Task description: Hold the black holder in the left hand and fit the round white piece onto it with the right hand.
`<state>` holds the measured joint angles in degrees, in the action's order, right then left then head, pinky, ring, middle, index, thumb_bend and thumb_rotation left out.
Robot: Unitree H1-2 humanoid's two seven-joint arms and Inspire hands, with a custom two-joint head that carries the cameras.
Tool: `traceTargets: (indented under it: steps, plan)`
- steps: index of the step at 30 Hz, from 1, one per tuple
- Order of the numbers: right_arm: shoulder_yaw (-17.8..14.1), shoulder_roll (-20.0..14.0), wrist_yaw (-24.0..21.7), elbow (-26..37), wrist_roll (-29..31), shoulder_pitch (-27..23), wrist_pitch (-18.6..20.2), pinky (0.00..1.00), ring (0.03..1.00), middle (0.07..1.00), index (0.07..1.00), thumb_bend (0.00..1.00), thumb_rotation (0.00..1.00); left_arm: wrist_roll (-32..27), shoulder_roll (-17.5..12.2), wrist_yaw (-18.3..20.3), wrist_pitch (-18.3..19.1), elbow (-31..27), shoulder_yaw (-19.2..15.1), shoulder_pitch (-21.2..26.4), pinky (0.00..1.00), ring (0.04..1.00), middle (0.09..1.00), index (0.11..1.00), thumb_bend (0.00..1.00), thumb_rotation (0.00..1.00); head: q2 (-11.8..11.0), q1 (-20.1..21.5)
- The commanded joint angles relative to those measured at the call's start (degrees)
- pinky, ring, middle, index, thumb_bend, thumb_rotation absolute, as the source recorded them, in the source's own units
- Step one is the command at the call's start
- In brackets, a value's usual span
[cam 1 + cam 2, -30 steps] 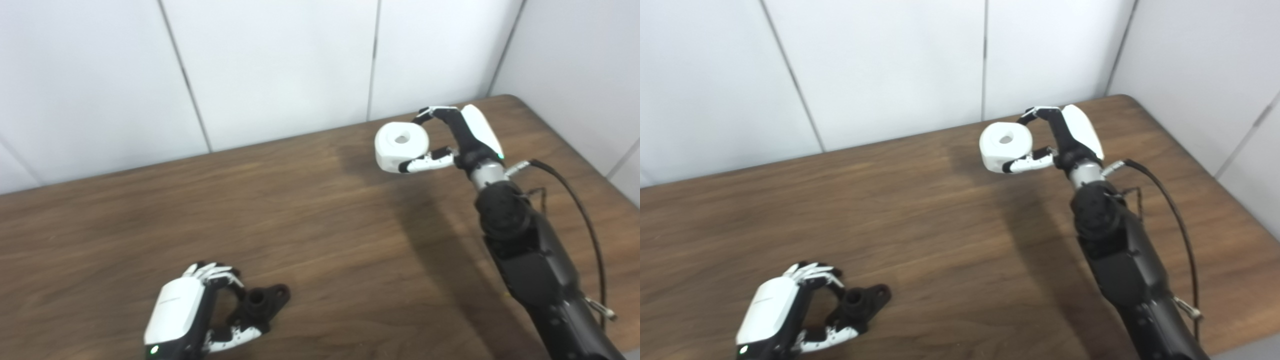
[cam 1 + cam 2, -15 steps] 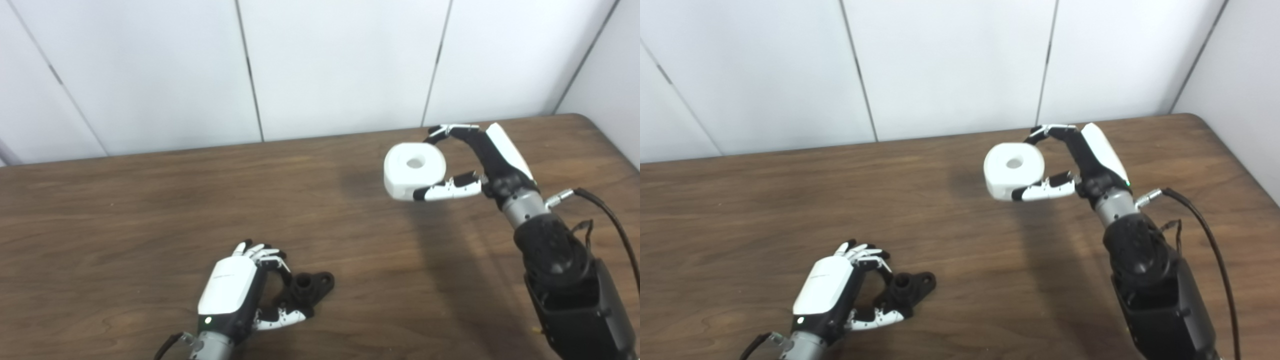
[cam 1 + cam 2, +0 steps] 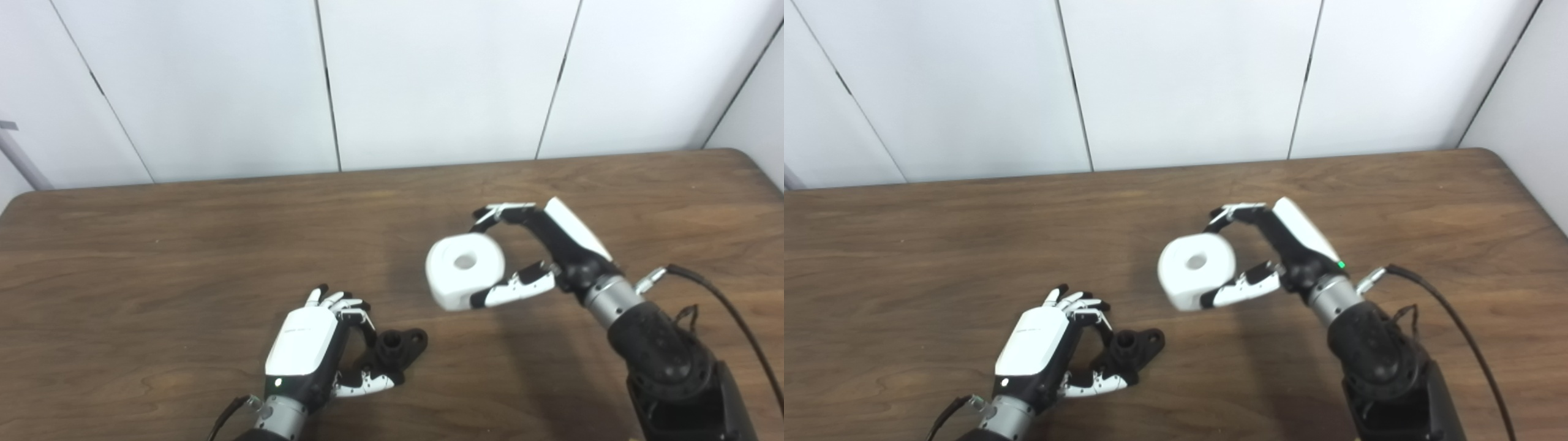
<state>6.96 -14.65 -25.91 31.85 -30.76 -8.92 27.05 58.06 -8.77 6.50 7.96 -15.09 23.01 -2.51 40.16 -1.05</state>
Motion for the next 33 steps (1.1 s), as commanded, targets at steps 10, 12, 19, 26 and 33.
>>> traceTargets:
  steps: [10, 12, 19, 26, 33]
  plan:
    - [1.62, 4.56, -3.91, 5.41, -2.11, 0.40, -0.15, 0.85, 0.907, 0.817, 0.481, 0.53, 0.14, 1.18, 0.64, 0.78, 0.57, 2.45, 1.77, 0.16, 1.00, 0.890, 0.787, 0.486, 0.52, 0.05, 0.17, -0.96]
    - [1.48, 5.30, -4.53, 5.95, -2.25, 0.30, -0.14, 0.86, 0.909, 0.820, 0.481, 0.52, 0.14, 1.37, 0.73, 0.62, 0.64, 2.58, 1.87, 0.17, 1.00, 0.888, 0.786, 0.486, 0.52, 0.05, 0.22, -1.09]
    - [0.60, 6.58, -4.55, 7.01, -0.81, -0.59, -0.17, 0.91, 0.915, 0.815, 0.481, 0.52, 0.14, 1.70, 0.92, 0.11, 1.04, 3.10, 2.44, 0.33, 1.00, 0.887, 0.785, 0.486, 0.52, 0.05, 0.10, -1.97]
    - [1.32, 7.40, -4.94, 7.72, -0.71, -0.46, -0.16, 0.89, 0.922, 0.816, 0.481, 0.52, 0.15, 1.82, 0.82, -0.14, 1.31, 3.50, 2.99, 0.60, 1.00, 0.889, 0.787, 0.486, 0.52, 0.05, 0.13, -2.47]
    - [3.24, 7.72, -4.18, 7.21, -1.83, 0.07, -0.25, 0.87, 0.925, 0.819, 0.482, 0.52, 0.14, 1.58, 0.92, -0.24, 1.73, 3.52, 3.22, 0.76, 1.00, 0.889, 0.788, 0.486, 0.52, 0.05, 0.19, -2.76]
